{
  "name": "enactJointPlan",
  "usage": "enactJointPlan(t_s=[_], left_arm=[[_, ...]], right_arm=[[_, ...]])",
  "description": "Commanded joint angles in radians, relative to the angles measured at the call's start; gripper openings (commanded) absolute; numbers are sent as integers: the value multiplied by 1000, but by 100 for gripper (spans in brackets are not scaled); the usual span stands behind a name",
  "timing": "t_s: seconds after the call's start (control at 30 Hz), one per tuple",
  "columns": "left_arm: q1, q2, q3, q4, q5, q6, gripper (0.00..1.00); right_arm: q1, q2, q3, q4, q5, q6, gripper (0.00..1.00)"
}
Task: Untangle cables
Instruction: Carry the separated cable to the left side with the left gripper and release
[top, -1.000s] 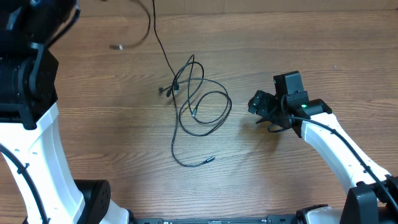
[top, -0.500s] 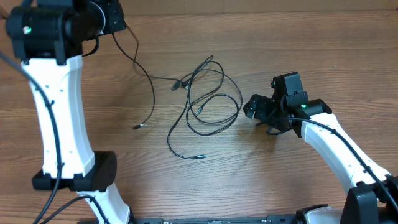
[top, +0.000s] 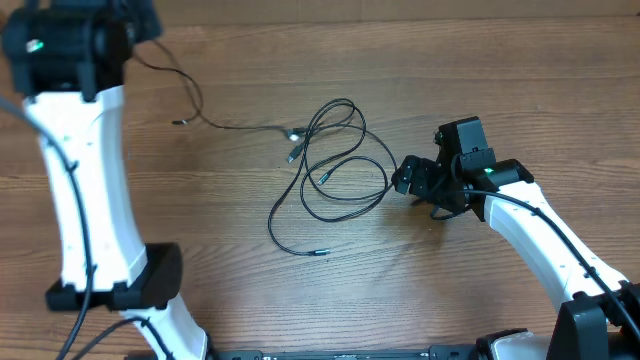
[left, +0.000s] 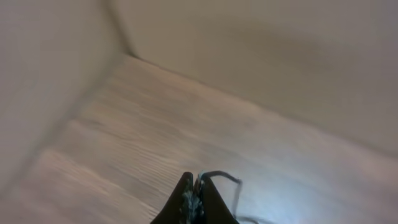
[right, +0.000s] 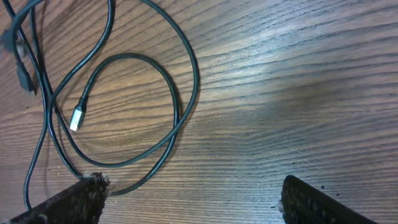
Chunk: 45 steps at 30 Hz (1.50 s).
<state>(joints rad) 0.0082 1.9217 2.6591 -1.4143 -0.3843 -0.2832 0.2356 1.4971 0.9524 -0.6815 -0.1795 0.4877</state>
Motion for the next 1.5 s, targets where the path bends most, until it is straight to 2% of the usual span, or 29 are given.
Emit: enactJointPlan(t_s=[0.0,0.23,0.4,0.67,0.83,0.97,1.2,1.47], left_arm=[[105,-134,23,9,-155,-30,4],[317,-143,8,-37,-135,-135,4],[424,-110,-45,-42,-11,-151,4],[443,-8,-64,-35,171,-150,4],[443,30,-64,17,316,-78,4],[443,39,-64,25,307,-79,4],[445,44,-66,24,193,-79,4],[454,68,-67,24,190,-79,4]], right_arm=[[0,-4,3,2,-5,-18,88],[0,-4,3,-5,-5,-18,87],[0,-4,3,-9,-5,-18,87],[0,-4,3,-16,-5,-18,87],[0,-4,3,-17,-5,-18,87],[0,-4,3,-17,-5,-18,87],[0,-4,3,-21,-5,-18,87],[0,-4,3,-32,-5,-18,86]])
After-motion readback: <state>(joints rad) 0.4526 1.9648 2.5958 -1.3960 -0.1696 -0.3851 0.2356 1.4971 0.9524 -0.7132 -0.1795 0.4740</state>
